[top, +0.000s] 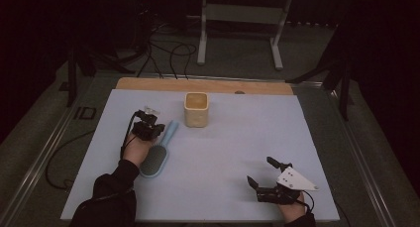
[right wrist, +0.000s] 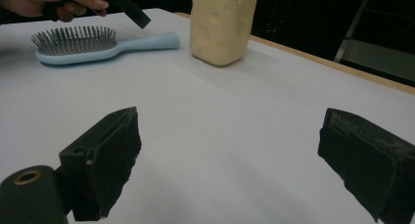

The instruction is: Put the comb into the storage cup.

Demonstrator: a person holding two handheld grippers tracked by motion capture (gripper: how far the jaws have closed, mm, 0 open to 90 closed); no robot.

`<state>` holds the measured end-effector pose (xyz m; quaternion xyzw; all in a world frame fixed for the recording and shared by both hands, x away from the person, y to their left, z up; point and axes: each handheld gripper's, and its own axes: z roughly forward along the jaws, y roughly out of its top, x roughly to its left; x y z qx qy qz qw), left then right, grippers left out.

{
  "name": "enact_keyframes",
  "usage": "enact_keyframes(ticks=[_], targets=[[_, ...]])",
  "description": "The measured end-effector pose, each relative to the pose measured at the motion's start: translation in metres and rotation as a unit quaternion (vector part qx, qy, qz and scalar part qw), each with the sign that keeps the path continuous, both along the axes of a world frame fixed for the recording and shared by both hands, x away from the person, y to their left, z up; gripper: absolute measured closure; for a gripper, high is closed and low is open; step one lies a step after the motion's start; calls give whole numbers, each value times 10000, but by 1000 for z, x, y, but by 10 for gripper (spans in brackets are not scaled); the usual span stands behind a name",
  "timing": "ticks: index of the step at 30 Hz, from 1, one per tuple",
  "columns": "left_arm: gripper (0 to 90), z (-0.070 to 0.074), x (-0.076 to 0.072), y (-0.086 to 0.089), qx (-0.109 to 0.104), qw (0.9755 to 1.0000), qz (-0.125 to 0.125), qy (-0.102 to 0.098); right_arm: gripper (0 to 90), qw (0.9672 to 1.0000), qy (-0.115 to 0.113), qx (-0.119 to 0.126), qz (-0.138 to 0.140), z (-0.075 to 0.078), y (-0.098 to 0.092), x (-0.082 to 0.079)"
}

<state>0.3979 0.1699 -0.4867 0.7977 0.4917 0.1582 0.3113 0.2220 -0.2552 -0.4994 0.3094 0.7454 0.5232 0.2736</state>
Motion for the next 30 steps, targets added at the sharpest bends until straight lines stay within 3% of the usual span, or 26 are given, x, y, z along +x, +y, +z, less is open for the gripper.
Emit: enact_keyframes(ticks=[6, 9, 12, 17, 27, 30], targets=[[899, -8, 7, -4, 219, 9993, -37, 289, 83, 10000, -6, -4, 6, 0, 0, 0], [900, -9, 8, -4, 212, 9993, -29, 319, 83, 10000, 4, -8, 9, 0, 0, 0], [900, -13, 13, -6, 201, 9986, -70, 494, 83, 10000, 4, -12, -5, 0, 0, 0], [900, -12, 14, -10, 251, 9980, -181, 548, 83, 10000, 9, -13, 1, 1, 0, 0], [900, -5, 7, -32, 507, 9940, -722, 641, 83, 10000, 17, 7, -5, 1, 0, 0], [900, -3, 5, -38, 491, 9930, -830, 679, 83, 10000, 17, 20, 5, 0, 0, 1]])
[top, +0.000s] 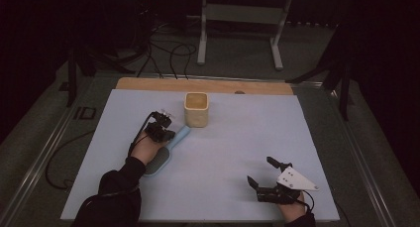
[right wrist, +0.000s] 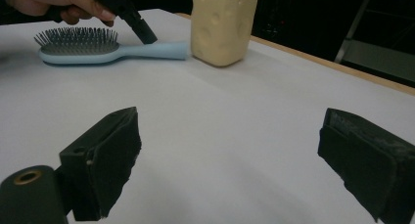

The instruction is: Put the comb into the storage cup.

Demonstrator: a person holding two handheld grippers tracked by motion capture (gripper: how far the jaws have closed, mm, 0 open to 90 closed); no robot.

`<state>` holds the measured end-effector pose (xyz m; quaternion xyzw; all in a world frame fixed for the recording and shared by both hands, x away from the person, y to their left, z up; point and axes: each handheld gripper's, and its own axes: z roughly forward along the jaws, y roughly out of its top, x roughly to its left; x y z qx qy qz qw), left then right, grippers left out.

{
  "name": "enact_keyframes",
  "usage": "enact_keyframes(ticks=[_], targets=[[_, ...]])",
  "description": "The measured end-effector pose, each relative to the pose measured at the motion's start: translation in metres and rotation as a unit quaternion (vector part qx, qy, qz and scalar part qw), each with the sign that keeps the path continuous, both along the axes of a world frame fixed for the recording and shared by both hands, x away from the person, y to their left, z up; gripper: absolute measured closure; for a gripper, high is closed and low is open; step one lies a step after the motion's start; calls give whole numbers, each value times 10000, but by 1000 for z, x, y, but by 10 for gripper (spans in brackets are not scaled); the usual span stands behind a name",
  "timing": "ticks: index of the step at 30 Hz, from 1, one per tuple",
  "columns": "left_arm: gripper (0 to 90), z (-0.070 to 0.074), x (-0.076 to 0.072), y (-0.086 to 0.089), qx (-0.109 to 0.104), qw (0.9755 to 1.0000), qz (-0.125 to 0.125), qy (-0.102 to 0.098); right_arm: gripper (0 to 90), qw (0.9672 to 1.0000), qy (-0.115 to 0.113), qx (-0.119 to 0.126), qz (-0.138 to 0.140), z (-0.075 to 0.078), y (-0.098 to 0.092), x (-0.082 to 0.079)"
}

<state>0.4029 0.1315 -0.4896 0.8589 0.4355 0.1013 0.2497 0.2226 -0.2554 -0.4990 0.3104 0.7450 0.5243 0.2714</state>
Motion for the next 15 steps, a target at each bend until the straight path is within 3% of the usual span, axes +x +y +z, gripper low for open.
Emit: enact_keyframes(ticks=[10, 15], targets=[[900, 2, -13, -27, 57, 9974, -652, 293, 83, 10000, -10, -11, 10, 0, 0, 0], [900, 2, -11, -37, -147, 9987, -463, 156, 83, 10000, -16, -24, 19, 0, 1, 0]])
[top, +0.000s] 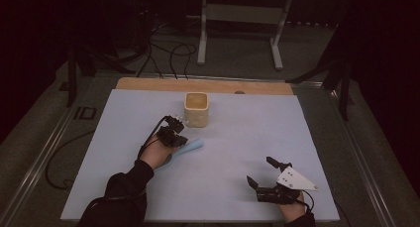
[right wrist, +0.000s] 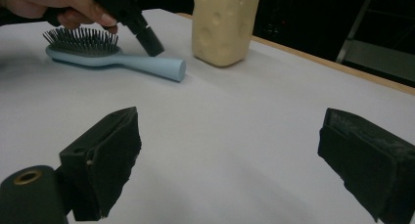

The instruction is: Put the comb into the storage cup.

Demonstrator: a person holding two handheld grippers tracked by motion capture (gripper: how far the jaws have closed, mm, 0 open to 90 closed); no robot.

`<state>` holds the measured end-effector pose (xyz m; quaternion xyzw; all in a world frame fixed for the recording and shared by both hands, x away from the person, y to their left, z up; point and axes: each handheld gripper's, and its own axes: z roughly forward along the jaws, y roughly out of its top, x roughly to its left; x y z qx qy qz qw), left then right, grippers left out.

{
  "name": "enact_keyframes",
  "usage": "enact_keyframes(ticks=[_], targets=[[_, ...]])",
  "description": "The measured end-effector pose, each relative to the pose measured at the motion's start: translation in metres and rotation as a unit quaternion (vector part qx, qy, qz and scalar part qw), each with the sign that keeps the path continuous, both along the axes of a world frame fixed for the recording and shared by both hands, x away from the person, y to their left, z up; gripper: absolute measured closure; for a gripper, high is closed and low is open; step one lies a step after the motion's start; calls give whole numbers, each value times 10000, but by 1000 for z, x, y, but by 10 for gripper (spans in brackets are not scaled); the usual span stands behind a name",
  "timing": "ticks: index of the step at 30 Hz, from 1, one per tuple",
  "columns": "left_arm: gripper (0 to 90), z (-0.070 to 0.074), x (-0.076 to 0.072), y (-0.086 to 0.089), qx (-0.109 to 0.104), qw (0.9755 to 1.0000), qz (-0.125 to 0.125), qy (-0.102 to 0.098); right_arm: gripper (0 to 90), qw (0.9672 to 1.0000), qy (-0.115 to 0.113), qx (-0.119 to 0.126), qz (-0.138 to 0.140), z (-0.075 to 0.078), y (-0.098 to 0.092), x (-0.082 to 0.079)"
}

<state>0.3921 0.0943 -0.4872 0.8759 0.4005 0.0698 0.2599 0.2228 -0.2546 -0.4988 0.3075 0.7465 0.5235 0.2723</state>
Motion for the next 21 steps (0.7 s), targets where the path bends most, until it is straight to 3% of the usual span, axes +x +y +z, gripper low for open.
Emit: enact_keyframes(ticks=[5, 13, 21], targets=[[900, -4, 3, -11, 18, 10000, 53, -8, 83, 10000, -11, 16, -9, 1, 0, 0], [900, -5, -3, -15, 11, 9998, -134, 131, 83, 10000, -19, 34, 1, 1, -1, -1], [900, -9, -28, -25, 67, 9982, -541, 255, 83, 10000, -20, 25, -7, 1, 0, 0]])
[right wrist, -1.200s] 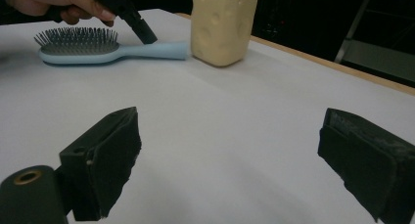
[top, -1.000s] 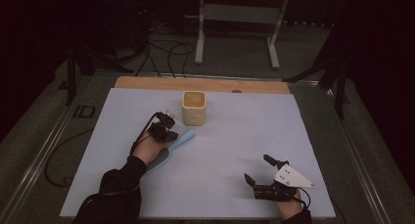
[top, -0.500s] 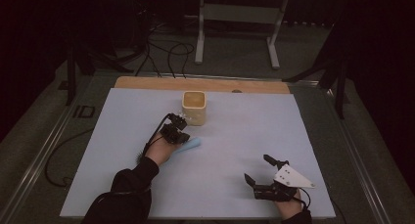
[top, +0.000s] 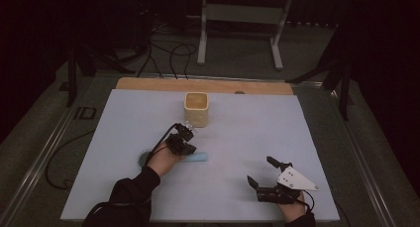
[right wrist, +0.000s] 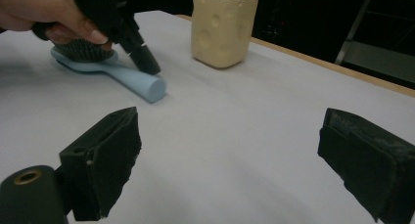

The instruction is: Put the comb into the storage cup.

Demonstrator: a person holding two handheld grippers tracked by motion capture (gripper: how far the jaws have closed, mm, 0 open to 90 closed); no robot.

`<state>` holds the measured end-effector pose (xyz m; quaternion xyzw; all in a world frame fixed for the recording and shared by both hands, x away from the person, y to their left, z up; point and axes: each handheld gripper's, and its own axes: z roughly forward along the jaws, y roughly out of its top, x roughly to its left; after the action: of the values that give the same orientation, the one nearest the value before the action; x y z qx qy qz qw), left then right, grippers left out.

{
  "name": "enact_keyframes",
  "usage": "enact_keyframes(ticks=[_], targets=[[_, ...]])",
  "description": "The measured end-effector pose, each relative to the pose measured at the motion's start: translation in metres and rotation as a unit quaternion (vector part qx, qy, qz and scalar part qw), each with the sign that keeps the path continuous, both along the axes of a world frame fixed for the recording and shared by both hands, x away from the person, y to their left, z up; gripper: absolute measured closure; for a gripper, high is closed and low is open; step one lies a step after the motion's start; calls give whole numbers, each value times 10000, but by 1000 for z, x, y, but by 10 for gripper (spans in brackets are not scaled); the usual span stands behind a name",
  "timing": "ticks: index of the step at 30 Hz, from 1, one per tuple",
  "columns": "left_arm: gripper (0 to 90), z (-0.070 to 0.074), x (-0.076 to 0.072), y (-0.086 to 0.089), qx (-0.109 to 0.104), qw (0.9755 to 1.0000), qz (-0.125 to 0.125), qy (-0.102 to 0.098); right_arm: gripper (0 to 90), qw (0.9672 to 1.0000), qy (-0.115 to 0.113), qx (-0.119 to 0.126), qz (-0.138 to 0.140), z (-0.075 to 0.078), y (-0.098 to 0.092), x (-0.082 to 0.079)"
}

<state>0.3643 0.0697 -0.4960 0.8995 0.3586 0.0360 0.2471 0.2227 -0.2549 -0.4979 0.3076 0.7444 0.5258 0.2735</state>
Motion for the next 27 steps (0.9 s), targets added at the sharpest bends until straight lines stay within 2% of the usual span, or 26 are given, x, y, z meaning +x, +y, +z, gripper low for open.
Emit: enact_keyframes(ticks=[4, 5, 6, 7, 15, 17, 18, 22, 24, 25, 27], targets=[[900, -1, -17, -1, 2, 9998, -217, 41, 83, 10000, -15, 0, -2, 1, 1, -1], [900, -1, -17, -1, 2, 9998, -217, 41, 83, 10000, -21, 2, -10, 1, 0, -1], [900, -1, -22, 0, -10, 9996, -269, 60, 83, 10000, -21, 2, -10, 1, 0, -1], [900, -1, -33, 2, -13, 9993, -377, 50, 83, 10000, -14, 21, -16, 1, 0, -1], [900, -1, -77, 23, -150, 9985, -519, 46, 83, 10000, -22, -4, 3, 1, 1, 0], [900, -1, -82, 27, -139, 9984, -548, 56, 83, 10000, -14, -14, 9, 1, 1, 0], [900, -2, -90, 34, -167, 9983, -549, 109, 83, 10000, -2, -23, 3, 1, 1, 0], [900, -3, -103, 54, -217, 9986, -445, 208, 84, 10000, 4, -14, -4, 1, 2, -1], [900, -3, -108, 64, -144, 9988, -416, 212, 83, 10000, -11, -17, -4, 1, 2, 0], [900, -3, -108, 64, -144, 9988, -416, 212, 83, 10000, -11, -17, -4, 1, 2, 0], [900, -2, -115, 82, -50, 9993, -293, 207, 83, 10000, 3, -7, 2, 0, 2, 0]])
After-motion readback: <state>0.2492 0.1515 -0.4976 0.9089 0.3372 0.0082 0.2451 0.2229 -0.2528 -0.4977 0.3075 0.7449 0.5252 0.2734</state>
